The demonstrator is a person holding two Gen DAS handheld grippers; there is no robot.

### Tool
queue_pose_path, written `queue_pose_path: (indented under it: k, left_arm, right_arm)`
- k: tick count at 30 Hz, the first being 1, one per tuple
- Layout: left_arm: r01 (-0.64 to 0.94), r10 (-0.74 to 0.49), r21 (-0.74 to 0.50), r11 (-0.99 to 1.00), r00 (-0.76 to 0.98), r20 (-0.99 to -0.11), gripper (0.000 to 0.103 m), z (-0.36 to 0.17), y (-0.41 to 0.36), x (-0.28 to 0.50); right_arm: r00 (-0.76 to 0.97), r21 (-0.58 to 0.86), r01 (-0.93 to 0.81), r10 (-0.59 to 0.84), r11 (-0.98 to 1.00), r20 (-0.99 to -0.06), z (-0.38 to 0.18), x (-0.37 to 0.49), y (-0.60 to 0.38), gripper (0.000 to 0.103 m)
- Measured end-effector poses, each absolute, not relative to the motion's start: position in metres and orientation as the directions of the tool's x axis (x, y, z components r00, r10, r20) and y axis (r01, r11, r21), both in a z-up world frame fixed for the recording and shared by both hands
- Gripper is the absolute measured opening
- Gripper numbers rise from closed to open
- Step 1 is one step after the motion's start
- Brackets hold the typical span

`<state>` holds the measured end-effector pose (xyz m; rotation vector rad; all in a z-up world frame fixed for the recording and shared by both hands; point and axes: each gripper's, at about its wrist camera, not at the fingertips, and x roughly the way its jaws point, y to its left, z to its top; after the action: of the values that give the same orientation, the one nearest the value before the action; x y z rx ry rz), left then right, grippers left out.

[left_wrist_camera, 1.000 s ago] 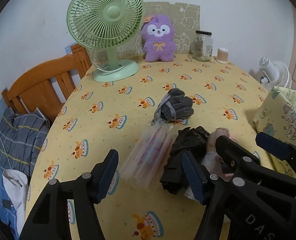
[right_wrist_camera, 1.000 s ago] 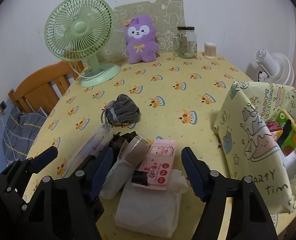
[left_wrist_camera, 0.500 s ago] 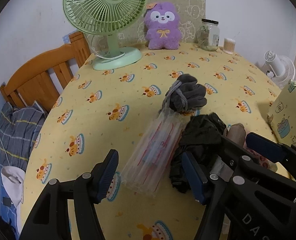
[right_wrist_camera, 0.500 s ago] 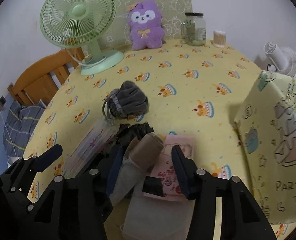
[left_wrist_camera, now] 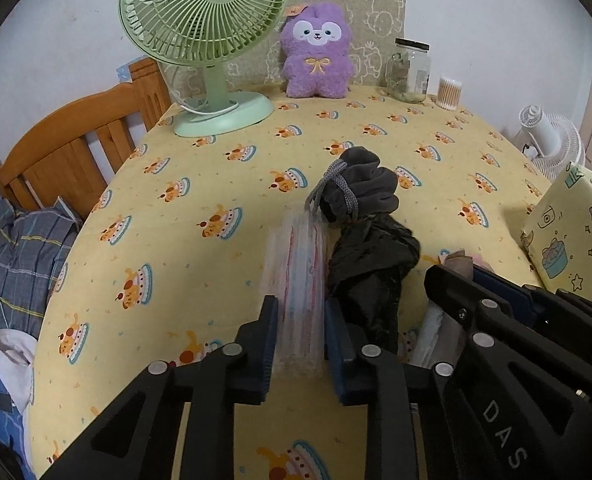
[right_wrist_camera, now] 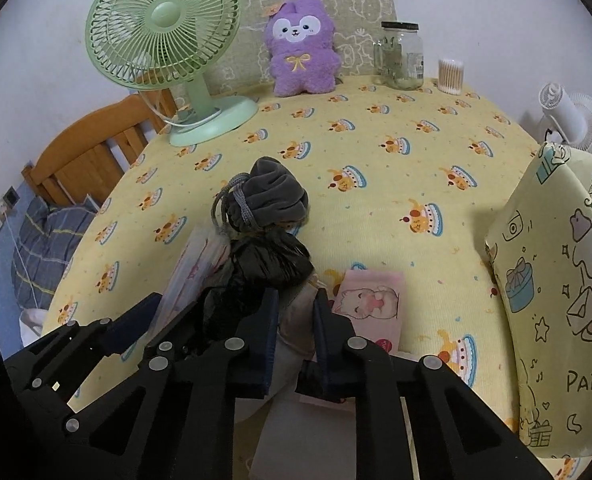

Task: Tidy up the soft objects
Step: 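Grasp the clear straw pack with the left tool while the right tool grasps the black umbrella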

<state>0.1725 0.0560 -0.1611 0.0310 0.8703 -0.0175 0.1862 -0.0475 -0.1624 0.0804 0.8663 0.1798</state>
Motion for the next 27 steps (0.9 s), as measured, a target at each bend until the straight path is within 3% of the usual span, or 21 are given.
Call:
queue_pose_path:
  k: [6,27]
  left_arm:
    - [0.025,-0.004,0.017,1.0,0.658,-0.753,0.018,-0.151,0.055,0.165]
    - [0.037,-0.023,0.007,0.999,0.735,-0.678,0.018,-0.098,0.043,0.134]
  right_arm:
    - [0.651,0.137,-0.13,0.189,0.982,-0.736,-0.153,0.18,-0.049,0.014]
    - [0.725,0.122,-0.131,0.179,0.984,-0.665,-0.102,0.152,-0.063,0.013]
